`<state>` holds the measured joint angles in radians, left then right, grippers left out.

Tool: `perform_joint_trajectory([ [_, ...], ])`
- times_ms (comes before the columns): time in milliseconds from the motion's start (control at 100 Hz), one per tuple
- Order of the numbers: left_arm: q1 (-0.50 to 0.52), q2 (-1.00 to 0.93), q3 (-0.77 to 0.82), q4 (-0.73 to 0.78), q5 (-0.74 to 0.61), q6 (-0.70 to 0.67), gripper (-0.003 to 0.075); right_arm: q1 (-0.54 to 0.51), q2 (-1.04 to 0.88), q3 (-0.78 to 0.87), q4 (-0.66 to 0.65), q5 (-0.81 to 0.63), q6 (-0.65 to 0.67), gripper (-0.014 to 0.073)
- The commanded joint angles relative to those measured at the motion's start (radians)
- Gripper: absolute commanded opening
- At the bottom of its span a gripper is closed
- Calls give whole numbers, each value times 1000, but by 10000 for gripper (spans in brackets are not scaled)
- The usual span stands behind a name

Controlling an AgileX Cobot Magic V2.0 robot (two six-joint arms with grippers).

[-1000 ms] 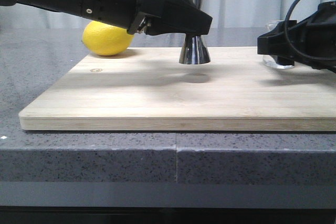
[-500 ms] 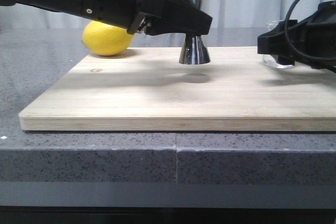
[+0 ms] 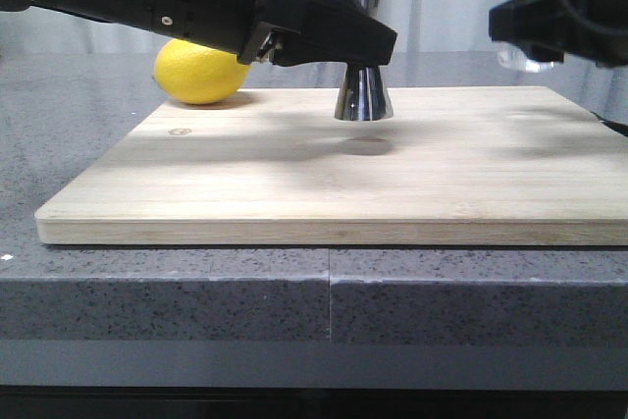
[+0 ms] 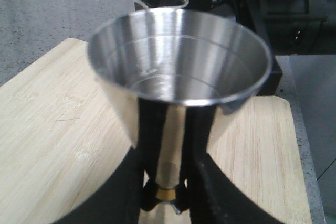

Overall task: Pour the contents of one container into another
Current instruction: 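Lift the beaker with the right gripper and carry it above the jigger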

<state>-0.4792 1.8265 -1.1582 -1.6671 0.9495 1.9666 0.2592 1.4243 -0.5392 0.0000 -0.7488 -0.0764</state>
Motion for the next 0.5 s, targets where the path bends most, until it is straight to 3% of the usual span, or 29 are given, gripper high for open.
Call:
perform_joint_trajectory([
  [0,3,-58,-32,-57,66,-5,-13,-5,-71,-60,-44,-11,-10,241],
  [250,3,-58,-32,-37,68,-7,-13,-5,-163,-211,-143,260,-10,241],
  [490,3,-58,-32,-36,68,-7,-13,29,-209,-307,-252,427,-10,241],
])
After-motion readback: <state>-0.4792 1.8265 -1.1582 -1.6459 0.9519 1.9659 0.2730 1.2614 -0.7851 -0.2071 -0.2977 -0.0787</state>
